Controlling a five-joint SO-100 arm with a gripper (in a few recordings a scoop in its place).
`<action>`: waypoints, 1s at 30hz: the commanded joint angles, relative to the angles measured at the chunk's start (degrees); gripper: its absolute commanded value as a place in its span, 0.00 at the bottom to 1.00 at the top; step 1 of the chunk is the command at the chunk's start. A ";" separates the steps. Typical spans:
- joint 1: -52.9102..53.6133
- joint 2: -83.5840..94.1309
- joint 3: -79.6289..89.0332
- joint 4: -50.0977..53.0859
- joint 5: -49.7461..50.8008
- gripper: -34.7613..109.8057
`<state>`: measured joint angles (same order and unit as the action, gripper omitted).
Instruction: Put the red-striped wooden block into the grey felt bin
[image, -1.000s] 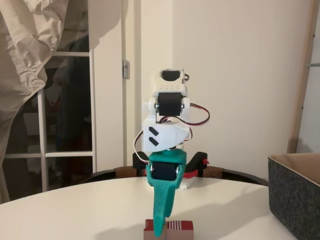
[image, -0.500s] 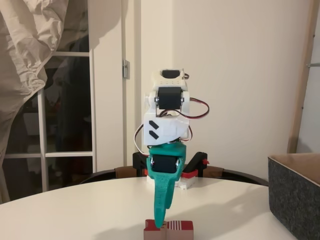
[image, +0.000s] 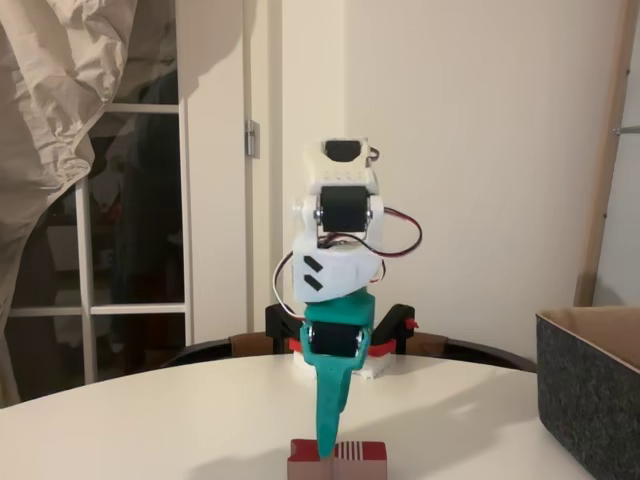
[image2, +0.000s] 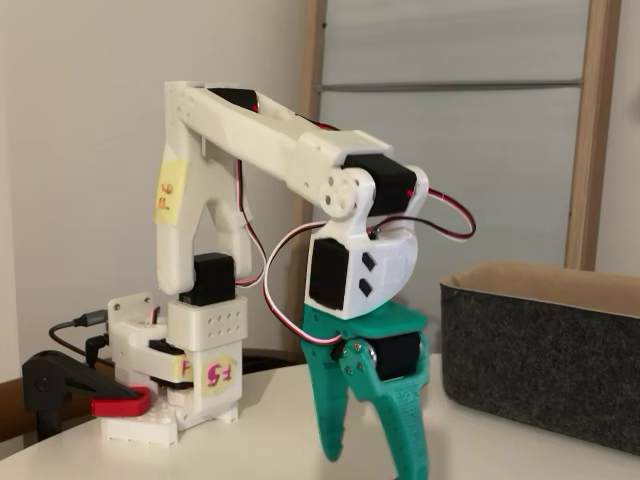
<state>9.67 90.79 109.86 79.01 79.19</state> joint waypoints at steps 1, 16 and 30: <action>-0.70 2.90 1.41 0.70 -0.88 0.49; -3.87 0.70 0.62 -4.13 -4.66 0.49; -5.62 -4.66 0.88 -11.95 -7.47 0.49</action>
<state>4.13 86.13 110.92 67.76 71.72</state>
